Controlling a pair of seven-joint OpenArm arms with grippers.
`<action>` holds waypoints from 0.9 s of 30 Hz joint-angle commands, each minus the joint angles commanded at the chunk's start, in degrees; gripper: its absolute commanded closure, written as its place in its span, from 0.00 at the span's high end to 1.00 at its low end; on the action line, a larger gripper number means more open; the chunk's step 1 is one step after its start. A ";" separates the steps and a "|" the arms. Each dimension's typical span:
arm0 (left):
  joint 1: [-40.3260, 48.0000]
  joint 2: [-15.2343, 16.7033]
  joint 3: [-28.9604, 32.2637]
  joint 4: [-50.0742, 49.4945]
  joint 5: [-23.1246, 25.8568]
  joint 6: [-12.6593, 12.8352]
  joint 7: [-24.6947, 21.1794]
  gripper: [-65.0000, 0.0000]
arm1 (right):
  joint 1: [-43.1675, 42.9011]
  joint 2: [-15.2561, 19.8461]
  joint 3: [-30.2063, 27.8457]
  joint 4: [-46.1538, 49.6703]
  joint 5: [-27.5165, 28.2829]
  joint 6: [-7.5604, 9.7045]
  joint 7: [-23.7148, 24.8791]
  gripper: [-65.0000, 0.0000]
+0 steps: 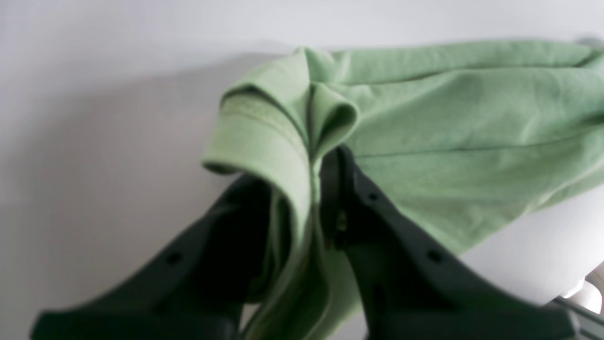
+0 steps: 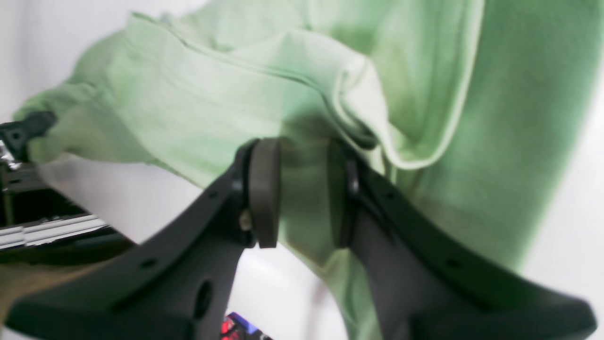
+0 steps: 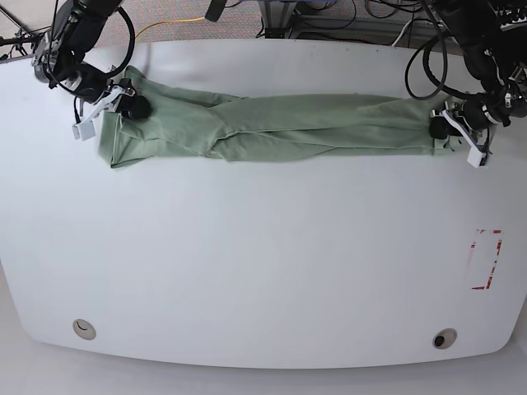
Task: Fold the T-shirt properly
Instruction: 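Grasp both ends of the folded strip with both grippers, then fold the strip end with the left gripper toward the right gripper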
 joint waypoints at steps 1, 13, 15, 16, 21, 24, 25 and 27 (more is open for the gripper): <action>0.53 -0.62 0.00 0.00 0.00 0.00 0.00 0.06 | 0.00 -0.09 0.00 0.00 -0.09 0.00 0.00 0.24; 1.32 -2.20 0.09 3.16 -0.09 0.00 0.26 0.06 | -0.09 0.18 -5.54 -0.18 -1.23 0.00 1.41 0.24; 1.32 -2.02 0.35 6.07 -0.09 0.00 0.97 0.06 | -0.09 -0.18 -5.63 -0.18 -4.48 0.00 2.11 0.24; 1.32 -1.93 0.35 7.21 0.00 0.00 1.93 0.06 | -0.09 -0.35 -5.63 -0.09 -6.24 0.00 2.20 0.24; 0.97 -1.85 0.26 12.48 -0.09 0.00 6.77 0.06 | 0.26 -1.76 -5.54 0.18 -13.01 0.00 2.90 0.24; 0.97 -1.85 0.18 16.35 -0.09 0.00 7.65 0.06 | -0.18 -1.58 -5.54 0.35 -13.36 0.00 4.22 0.24; 0.97 -1.85 0.35 18.02 -0.09 0.00 8.18 0.06 | -0.18 -1.49 -5.54 0.26 -13.36 0.00 4.40 0.24; 0.88 -1.85 0.53 20.31 -0.09 0.00 9.14 0.06 | -0.18 -1.49 -5.54 0.35 -13.36 0.00 4.40 0.24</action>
